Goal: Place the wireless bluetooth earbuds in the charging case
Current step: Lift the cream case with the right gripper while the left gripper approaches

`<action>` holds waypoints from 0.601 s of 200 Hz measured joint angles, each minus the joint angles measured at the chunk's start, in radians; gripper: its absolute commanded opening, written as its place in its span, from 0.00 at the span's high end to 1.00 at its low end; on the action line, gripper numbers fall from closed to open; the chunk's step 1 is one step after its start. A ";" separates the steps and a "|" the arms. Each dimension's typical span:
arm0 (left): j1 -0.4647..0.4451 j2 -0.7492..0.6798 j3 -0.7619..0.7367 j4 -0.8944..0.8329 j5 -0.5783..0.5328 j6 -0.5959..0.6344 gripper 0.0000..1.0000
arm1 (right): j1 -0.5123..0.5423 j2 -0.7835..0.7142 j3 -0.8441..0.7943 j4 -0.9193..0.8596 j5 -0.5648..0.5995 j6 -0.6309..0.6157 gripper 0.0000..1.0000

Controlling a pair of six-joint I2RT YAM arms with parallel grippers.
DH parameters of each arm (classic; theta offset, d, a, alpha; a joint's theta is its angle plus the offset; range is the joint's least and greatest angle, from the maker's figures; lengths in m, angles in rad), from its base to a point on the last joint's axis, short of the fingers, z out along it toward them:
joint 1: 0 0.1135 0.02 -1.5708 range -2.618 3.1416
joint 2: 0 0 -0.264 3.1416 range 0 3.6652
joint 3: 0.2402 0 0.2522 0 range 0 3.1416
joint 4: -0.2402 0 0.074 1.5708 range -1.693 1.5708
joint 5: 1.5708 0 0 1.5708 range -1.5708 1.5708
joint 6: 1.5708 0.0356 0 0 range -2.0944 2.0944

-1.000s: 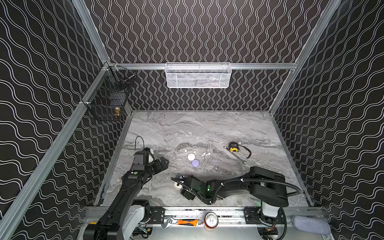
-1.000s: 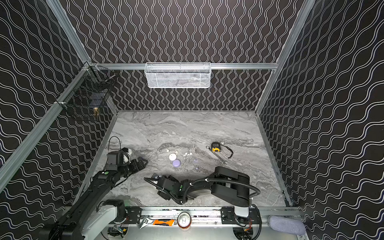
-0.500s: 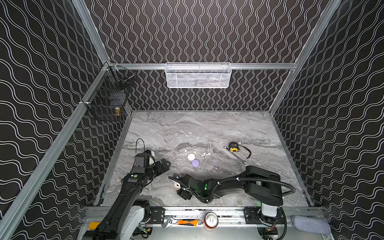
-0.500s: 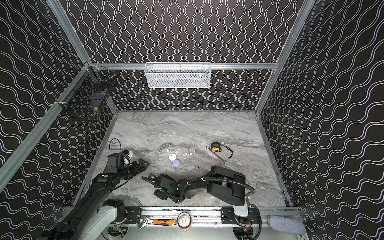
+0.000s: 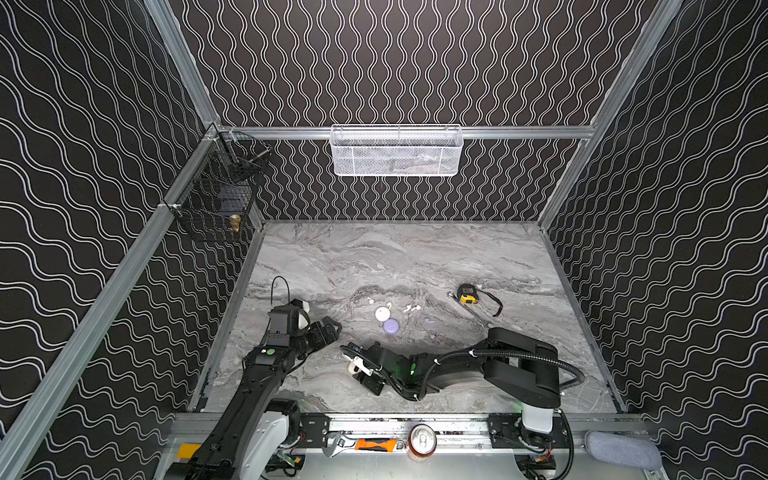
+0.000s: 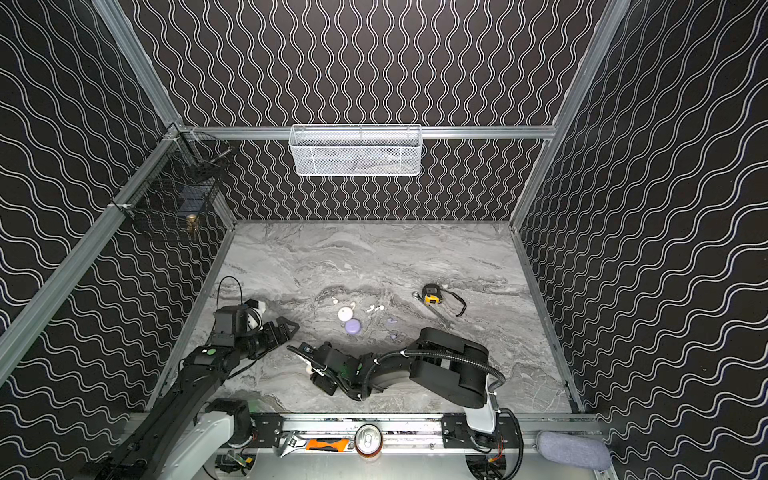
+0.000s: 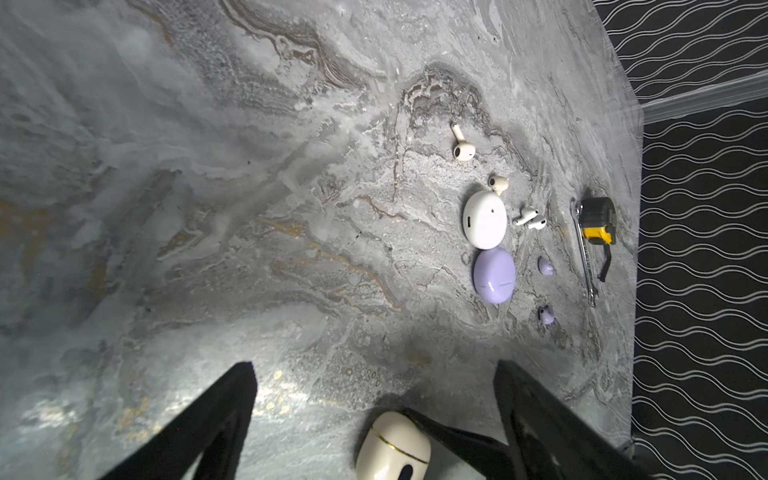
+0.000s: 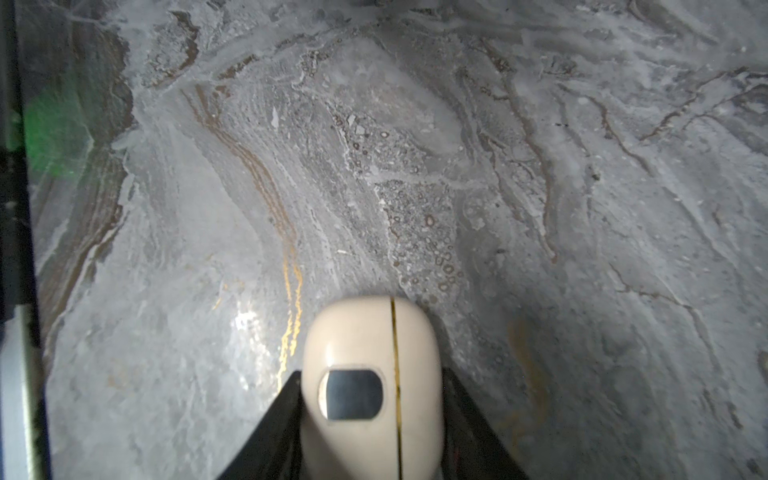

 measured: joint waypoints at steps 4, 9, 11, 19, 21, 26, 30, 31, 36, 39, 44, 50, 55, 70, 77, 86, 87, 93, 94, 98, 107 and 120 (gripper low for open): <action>0.000 0.002 0.000 0.000 0.002 -0.001 0.08 | 0.000 -0.001 -0.003 0.005 0.000 0.000 0.62; 0.000 0.004 0.000 0.000 0.007 -0.001 0.08 | 0.000 -0.002 -0.007 0.010 0.000 -0.001 0.63; 0.000 0.005 0.000 0.000 0.009 -0.001 0.08 | 0.000 -0.003 -0.009 0.012 0.000 -0.002 0.64; 0.000 0.008 0.002 -0.001 0.016 -0.002 0.08 | 0.000 -0.008 -0.019 0.021 0.001 -0.003 0.66; 0.000 0.008 0.003 -0.002 0.019 -0.002 0.09 | -0.001 -0.013 -0.023 0.023 0.002 -0.003 0.66; 0.000 0.008 0.006 -0.003 0.026 -0.002 0.09 | -0.002 -0.023 -0.031 0.021 0.006 -0.003 0.67; 0.000 0.008 0.009 -0.002 0.032 -0.002 0.09 | -0.003 -0.035 -0.041 0.014 0.011 -0.003 0.68; 0.000 0.008 0.010 -0.002 0.033 -0.002 0.09 | -0.003 -0.041 -0.045 0.011 0.013 -0.003 0.68; 0.000 0.007 0.013 -0.001 0.040 -0.002 0.10 | -0.007 -0.060 -0.058 0.004 0.019 -0.006 0.69; 0.000 0.006 0.014 0.003 0.045 -0.002 0.10 | -0.009 -0.071 -0.066 0.002 0.023 -0.010 0.69; 0.000 0.003 0.017 0.007 0.056 -0.002 0.11 | -0.015 -0.092 -0.077 0.001 0.030 -0.014 0.71; -0.001 0.000 0.021 0.008 0.067 -0.003 0.11 | -0.023 -0.121 -0.092 0.002 0.038 -0.016 0.72; -0.001 -0.003 0.028 0.010 0.078 -0.006 0.12 | -0.030 -0.152 -0.106 0.003 0.049 -0.021 0.72; -0.001 -0.006 0.066 0.013 0.110 -0.010 0.13 | -0.050 -0.247 -0.143 0.018 0.085 -0.042 0.71; -0.001 -0.006 0.092 0.013 0.124 -0.010 0.14 | -0.059 -0.293 -0.159 0.032 0.110 -0.054 0.71; -0.001 -0.004 0.132 0.019 0.148 -0.009 0.15 | -0.063 -0.343 -0.174 0.045 0.154 -0.078 0.72; -0.001 -0.004 0.135 0.021 0.150 -0.009 0.15 | -0.063 -0.352 -0.175 0.047 0.163 -0.082 0.72; -0.001 0.000 0.158 0.035 0.171 -0.008 0.16 | -0.063 -0.381 -0.179 0.056 0.183 -0.103 0.72; -0.001 0.000 0.161 0.037 0.173 -0.008 0.16 | -0.063 -0.385 -0.179 0.057 0.185 -0.105 0.72; -0.001 0.003 0.176 0.051 0.190 -0.007 0.17 | -0.063 -0.401 -0.180 0.064 0.195 -0.118 0.72; -0.001 0.006 0.197 0.083 0.223 -0.008 0.19 | -0.065 -0.439 -0.180 0.080 0.224 -0.153 0.72; -0.001 0.000 0.213 0.150 0.277 -0.020 0.19 | -0.070 -0.492 -0.180 0.105 0.254 -0.211 0.71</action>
